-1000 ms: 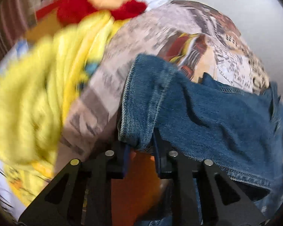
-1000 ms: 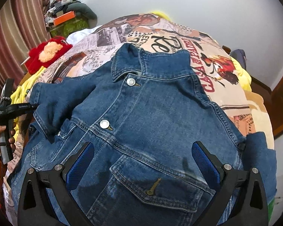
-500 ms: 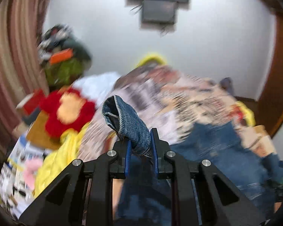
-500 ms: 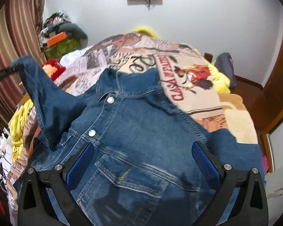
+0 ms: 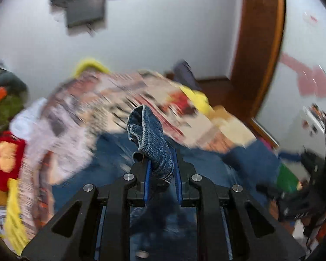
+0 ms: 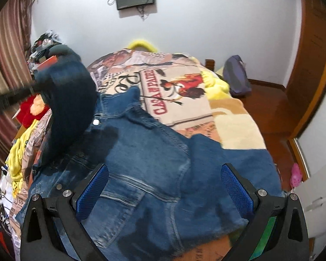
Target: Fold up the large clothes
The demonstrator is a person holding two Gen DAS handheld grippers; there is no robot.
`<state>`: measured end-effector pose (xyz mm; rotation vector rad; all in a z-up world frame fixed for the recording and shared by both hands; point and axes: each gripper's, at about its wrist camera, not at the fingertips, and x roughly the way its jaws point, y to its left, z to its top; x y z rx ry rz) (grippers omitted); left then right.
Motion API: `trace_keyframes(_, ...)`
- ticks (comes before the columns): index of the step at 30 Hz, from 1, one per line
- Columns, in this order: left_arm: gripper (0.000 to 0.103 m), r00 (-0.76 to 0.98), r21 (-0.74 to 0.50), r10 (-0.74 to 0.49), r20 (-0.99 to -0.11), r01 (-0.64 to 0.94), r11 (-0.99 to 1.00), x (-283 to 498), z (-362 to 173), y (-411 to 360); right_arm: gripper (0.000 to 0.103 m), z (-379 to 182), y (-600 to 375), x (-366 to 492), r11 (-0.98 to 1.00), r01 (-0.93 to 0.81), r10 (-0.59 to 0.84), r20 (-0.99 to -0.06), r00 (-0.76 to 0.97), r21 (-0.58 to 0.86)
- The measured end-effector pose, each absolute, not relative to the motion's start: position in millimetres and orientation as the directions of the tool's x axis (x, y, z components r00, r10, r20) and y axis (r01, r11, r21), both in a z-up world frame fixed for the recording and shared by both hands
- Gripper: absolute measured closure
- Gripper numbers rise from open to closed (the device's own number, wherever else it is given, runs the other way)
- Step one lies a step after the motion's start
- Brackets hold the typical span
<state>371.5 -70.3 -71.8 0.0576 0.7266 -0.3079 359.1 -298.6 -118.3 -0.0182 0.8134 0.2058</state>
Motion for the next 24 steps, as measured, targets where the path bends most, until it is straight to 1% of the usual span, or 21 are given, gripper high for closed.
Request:
trace_keyframes(3, 0.085, 0.609, -0.092, -0.306, -0.732, 0.356, 0.93, 371.5, -108.6, -93.2, 0.0, -118.0, -311.7, 355.1, 0.984, -0.169, 0.155, -0.727, 0.669, 0.055)
trace_keyframes(6, 0.085, 0.518, -0.142, -0.344, -0.783, 0.39, 0.91, 367.9, -135.9, -110.5, 0.0, -118.2, -318.6, 352.2, 0.986, -0.158, 0.141, -0.729, 0.67, 0.046)
trace_keyframes(10, 0.085, 0.426, -0.214, -0.409, -0.807, 0.435, 0.875, 361.7, -150.9, -124.3, 0.0, -117.2, -320.8, 352.1, 0.987, -0.153, 0.141, -0.729, 0.67, 0.051)
trace_keyframes(12, 0.085, 0.43, -0.196, -0.406, -0.806, 0.455, 0.869, 355.5, -147.9, -130.3, 0.0, -115.5, -319.5, 352.8, 0.986, -0.156, 0.152, -0.727, 0.67, 0.063)
trace_keyframes(14, 0.076, 0.467, -0.15, -0.387, -0.795, 0.468, 0.871, 348.4, -138.7, -128.7, 0.0, -114.2, -316.1, 355.1, 0.983, -0.166, 0.169, -0.727, 0.666, 0.077)
trace_keyframes(16, 0.055, 0.515, -0.118, -0.372, -0.772, 0.46, 0.88, 341.7, -128.2, -118.8, 0.0, -112.7, -310.0, 358.4, 0.98, -0.177, 0.187, -0.726, 0.661, 0.091)
trace_keyframes(18, 0.048, 0.568, -0.085, -0.341, -0.749, 0.428, 0.9, 337.0, -119.8, -102.0, 0.0, -112.4, -301.9, 363.8, 0.976, -0.195, 0.206, -0.727, 0.655, 0.101)
trace_keyframes(20, 0.048, 0.609, -0.039, -0.285, -0.741, 0.384, 0.923, 336.3, -115.7, -80.0, 0.0, -114.8, -293.2, 368.9, 0.971, -0.212, 0.225, -0.732, 0.643, 0.112)
trace_keyframes(22, 0.042, 0.634, -0.01, -0.232, -0.738, 0.334, 0.943, 335.0, -115.4, -55.7, 0.0, -122.4, -281.7, 377.4, 0.962, -0.233, 0.26, -0.748, 0.61, 0.144)
trace_keyframes(24, 0.04, 0.646, 0.003, -0.187, -0.741, 0.281, 0.96, 333.6, -118.0, -30.0, 0.0, -133.3, -271.3, 385.5, 0.955, -0.243, 0.285, -0.77, 0.571, 0.172)
